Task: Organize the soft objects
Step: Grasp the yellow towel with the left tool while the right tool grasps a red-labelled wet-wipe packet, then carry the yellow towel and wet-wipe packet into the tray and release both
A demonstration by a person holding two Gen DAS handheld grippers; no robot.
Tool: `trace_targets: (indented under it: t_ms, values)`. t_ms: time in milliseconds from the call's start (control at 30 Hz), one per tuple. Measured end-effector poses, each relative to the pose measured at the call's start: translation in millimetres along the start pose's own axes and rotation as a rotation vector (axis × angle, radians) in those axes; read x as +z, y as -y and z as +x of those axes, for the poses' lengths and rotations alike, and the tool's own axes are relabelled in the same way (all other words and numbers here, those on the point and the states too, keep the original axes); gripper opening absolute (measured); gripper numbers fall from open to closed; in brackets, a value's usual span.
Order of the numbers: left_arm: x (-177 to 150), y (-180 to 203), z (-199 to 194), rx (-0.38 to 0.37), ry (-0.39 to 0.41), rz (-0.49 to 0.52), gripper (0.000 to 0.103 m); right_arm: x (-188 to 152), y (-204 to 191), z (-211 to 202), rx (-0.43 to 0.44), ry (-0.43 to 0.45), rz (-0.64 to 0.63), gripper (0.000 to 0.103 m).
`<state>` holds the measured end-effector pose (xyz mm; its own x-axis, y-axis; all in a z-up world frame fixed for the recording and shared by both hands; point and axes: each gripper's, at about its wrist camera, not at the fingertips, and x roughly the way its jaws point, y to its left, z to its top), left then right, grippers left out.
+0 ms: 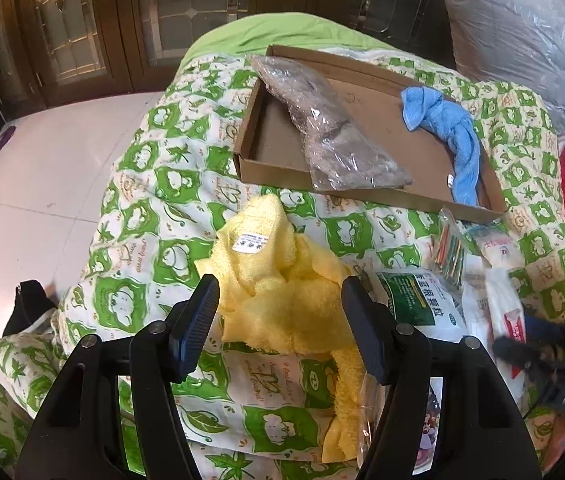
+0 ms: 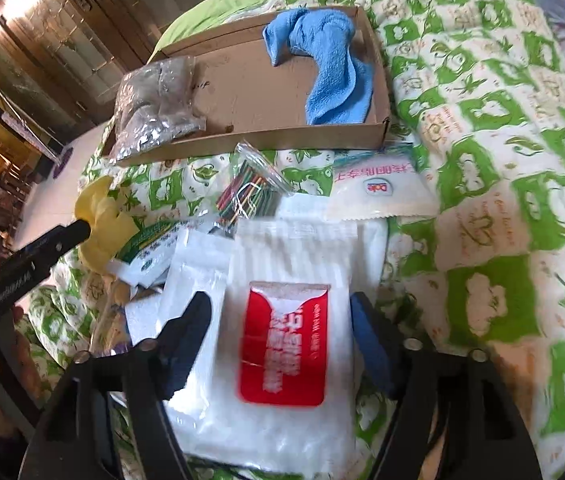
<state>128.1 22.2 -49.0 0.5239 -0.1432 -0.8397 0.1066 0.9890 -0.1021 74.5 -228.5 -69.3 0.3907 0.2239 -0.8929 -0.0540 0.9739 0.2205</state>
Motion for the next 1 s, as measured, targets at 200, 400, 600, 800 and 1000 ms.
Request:
trace_targets:
  t_ms: [200, 400, 600, 800, 1000]
  values:
    - [-1.2, 5.5, 9.0, -0.004, -0.038, 0.004, 0.064, -6.3, 1.6, 12.8, -0.007, -0.018, 0.028, 0.075]
    - [-1.8, 11.1, 14.0, 0.003, -0.051, 0.017, 0.065, -5.6, 13.6, 13.7, 0.022, -0.013, 0.073, 0.062]
    - [3.0, 26.5, 41.9, 0.055, -0.085, 0.052, 0.071, -6.8, 7.5, 2.0, -0.010, 0.066, 0.041, 0.050]
    - [4.3, 24.2, 35.4, 0.012, -0.044, 0.041, 0.054, -5.2, 5.5, -9.6, -0.011, 0.140, 0.039, 0.048]
    - [3.2, 20.2, 5.3, -0.023, 0.053, 0.020, 0.051, -3.0, 14.3, -30.2, 0.028, 0.260, 0.085, 0.048]
